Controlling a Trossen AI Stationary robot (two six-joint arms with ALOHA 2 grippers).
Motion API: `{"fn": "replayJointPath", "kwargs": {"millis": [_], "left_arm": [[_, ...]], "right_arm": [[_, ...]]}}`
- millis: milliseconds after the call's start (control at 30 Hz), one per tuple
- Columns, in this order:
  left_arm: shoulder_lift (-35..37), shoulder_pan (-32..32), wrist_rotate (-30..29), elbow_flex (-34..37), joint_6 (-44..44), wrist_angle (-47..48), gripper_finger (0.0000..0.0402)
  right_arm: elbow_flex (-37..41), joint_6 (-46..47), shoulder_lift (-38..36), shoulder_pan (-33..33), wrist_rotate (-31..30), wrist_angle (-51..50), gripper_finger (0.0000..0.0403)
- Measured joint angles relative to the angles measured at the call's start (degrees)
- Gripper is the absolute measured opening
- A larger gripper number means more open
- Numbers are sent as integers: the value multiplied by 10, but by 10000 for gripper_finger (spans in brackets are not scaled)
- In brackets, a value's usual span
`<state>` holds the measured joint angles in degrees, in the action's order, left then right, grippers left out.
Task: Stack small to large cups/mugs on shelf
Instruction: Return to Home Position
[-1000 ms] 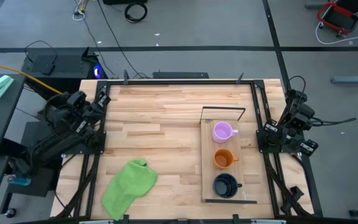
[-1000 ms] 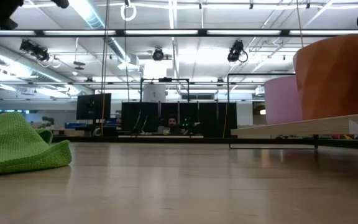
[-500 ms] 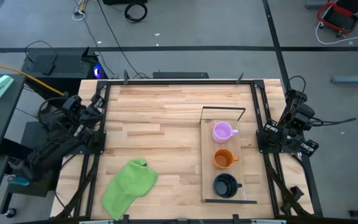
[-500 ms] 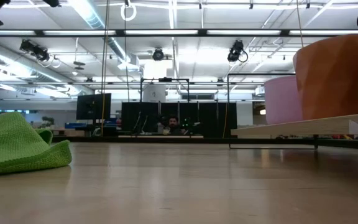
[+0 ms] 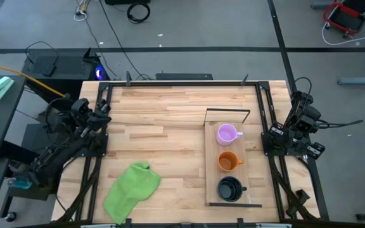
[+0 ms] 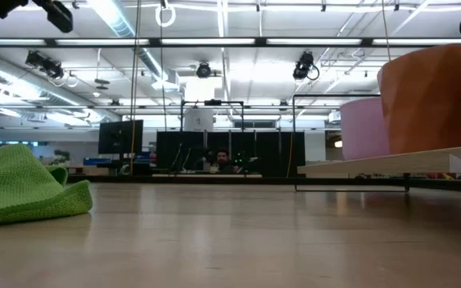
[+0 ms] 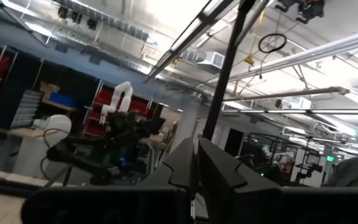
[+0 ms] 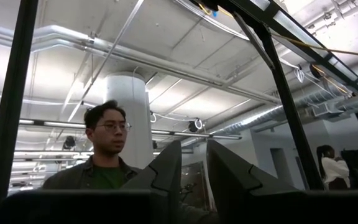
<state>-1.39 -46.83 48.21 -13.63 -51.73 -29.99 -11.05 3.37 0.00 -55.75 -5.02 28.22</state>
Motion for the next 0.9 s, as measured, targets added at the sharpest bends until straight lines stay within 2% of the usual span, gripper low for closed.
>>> {"fn": "replayJointPath", "kwargs": {"millis": [233,400,667,800,900], "left_arm": [[12,0,-10,0,41,78,25],[11,0,-31,0,92,192,32],[11,0,-100,0,218,259,34],[10,0,-153,0,233,305,29],[10,0,-156,0,254,308,28]], "right_arm": [[6,-7,0,0,4,-8,84],[35,-18,0,22,-5,13,84],[87,-17,0,102,-7,65,84],[89,-18,0,156,1,67,84],[89,-28,0,202,12,59,84]]}}
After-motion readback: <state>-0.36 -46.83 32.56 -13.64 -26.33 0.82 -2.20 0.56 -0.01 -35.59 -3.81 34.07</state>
